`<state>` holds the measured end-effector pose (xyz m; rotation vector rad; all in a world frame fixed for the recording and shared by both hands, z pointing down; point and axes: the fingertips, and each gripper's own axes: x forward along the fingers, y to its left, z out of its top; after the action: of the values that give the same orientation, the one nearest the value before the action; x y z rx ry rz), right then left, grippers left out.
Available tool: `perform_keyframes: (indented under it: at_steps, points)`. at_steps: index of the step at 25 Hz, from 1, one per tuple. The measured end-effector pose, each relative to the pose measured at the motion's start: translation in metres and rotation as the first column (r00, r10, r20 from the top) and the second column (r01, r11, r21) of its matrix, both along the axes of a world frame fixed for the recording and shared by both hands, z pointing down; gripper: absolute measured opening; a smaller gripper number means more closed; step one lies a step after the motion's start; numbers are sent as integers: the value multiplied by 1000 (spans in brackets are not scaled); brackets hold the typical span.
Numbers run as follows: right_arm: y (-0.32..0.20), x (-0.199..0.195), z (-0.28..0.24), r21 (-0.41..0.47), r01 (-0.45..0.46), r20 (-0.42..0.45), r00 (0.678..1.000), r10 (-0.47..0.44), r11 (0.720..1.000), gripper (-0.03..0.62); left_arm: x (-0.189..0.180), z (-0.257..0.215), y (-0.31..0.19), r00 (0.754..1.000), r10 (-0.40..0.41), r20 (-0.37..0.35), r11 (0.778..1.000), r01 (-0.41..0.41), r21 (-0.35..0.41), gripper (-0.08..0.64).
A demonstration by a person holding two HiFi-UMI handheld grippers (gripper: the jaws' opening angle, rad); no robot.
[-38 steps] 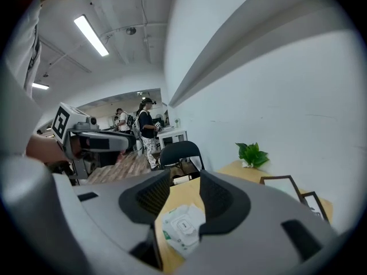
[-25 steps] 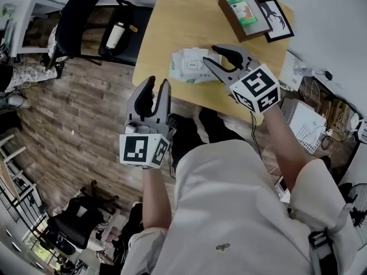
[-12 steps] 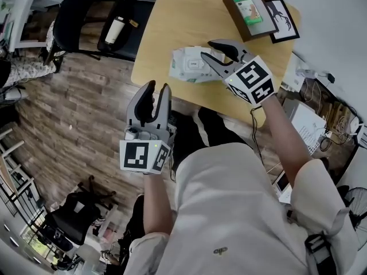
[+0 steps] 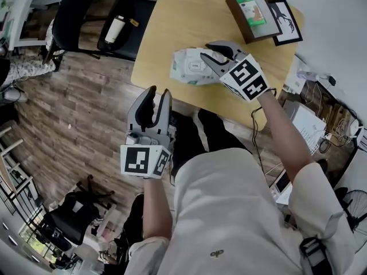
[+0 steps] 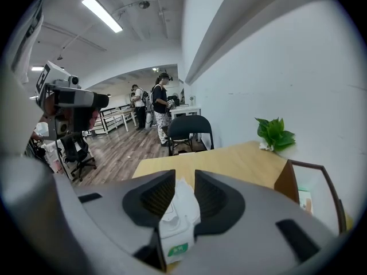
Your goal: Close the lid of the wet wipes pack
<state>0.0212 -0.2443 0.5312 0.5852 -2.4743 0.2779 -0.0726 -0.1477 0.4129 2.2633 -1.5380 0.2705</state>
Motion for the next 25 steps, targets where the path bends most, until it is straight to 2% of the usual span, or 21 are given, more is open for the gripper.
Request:
perform_keyframes:
  at_steps: [25]
  points:
    - [-9,-4,56,-19,71,-149,986,-73,997,43,3,5,11,1000,-7,16,1000,7,-19,112]
